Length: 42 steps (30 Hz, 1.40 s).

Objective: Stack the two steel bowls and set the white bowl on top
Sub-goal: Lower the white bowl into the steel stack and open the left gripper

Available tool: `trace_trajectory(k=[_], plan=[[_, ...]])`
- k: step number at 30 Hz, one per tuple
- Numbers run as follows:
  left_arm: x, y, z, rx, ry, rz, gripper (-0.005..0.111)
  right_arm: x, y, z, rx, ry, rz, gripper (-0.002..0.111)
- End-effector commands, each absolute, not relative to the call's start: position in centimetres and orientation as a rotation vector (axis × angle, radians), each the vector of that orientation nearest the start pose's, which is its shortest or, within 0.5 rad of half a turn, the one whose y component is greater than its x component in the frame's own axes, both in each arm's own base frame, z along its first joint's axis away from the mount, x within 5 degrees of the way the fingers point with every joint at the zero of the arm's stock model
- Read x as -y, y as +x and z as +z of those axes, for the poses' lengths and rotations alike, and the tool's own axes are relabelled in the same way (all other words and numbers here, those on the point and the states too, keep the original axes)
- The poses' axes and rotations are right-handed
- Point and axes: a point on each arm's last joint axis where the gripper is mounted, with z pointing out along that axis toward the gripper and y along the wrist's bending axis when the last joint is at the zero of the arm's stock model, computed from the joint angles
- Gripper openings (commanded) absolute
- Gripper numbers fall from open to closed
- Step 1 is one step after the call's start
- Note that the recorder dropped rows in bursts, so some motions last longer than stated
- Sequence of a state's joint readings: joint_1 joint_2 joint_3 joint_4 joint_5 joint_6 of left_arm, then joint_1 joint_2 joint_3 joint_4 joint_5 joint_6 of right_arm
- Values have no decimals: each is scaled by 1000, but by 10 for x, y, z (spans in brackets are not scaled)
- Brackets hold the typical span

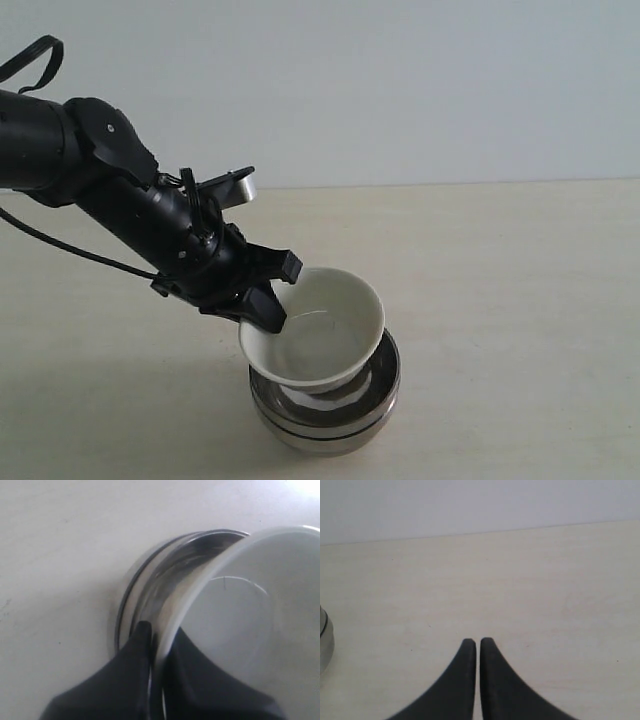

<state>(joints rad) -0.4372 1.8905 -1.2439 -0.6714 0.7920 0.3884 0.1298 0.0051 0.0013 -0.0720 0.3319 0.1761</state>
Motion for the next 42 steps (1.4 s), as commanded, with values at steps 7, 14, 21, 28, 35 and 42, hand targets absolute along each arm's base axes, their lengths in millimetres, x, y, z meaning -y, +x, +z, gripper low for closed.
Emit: trace_trajectory(k=[7,14,21,28,35,42], plan=[[200,325,189,-2771,555,-793,4,-5,54,184,-1810,-12,142,0],[204,323,190,-2764,563,-811,4,-5,54,184,-1810,-12,142,0],[214,320,189,-2726,620,-767,4,-5,54,184,-1810,-12,142,0],[212,320,188,-2751,599,-740,4,-5,54,184,-1810,-12,142,0],[210,318,187,-2780,610,-733,4,-5,54,184,-1810,-12,142,0],[210,318,187,-2780,610,-733,4,-5,54,184,-1810,-12,142,0]])
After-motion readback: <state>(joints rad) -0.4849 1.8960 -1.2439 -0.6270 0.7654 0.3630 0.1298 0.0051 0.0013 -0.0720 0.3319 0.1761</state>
